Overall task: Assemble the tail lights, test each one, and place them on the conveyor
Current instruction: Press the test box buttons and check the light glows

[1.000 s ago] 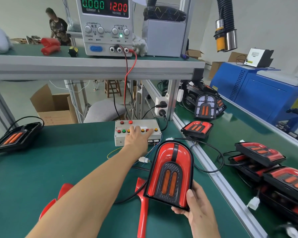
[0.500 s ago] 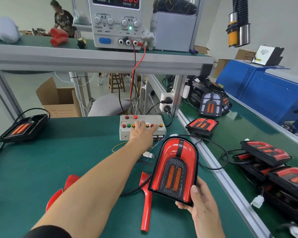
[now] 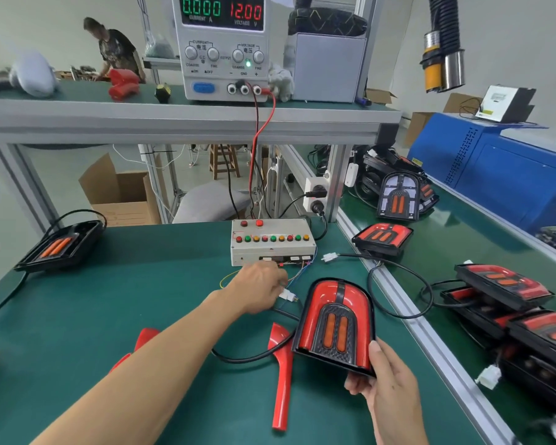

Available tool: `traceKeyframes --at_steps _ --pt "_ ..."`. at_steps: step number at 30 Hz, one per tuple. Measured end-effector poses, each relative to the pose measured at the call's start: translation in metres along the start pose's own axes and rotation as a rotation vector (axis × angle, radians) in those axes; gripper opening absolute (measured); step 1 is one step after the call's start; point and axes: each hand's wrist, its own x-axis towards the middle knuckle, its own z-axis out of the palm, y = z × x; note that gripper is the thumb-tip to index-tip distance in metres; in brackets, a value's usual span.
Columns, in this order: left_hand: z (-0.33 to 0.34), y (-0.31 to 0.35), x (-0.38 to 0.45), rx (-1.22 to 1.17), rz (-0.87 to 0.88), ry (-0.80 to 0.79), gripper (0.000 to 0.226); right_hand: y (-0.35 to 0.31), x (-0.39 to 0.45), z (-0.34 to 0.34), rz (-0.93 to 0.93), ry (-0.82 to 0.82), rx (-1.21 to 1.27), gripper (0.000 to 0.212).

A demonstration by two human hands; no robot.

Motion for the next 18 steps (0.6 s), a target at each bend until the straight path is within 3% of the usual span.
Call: traceKeyframes --at_steps 4,11,15,18 --pt "0.003 0.003 0.003 0.099 0.029 -0.055 0.030 -0.008 0.001 0.004 0.045 0.020 -0.027 0.027" --pt "-0.006 -0.002 0.000 0.132 0.090 0.098 0.019 -0.021 0.009 0.004 0.207 0.059 -0.078 0.027" --pt "-0.021 -0.003 -0.007 0.087 0.149 0.193 0.021 -0.027 0.014 -0.004 0.221 0.039 -0.446 0.030" --pt "-0.027 0.001 -0.014 0.051 0.178 0.256 0.018 -0.035 0.015 -0.006 0.152 0.024 -0.821 0.046"
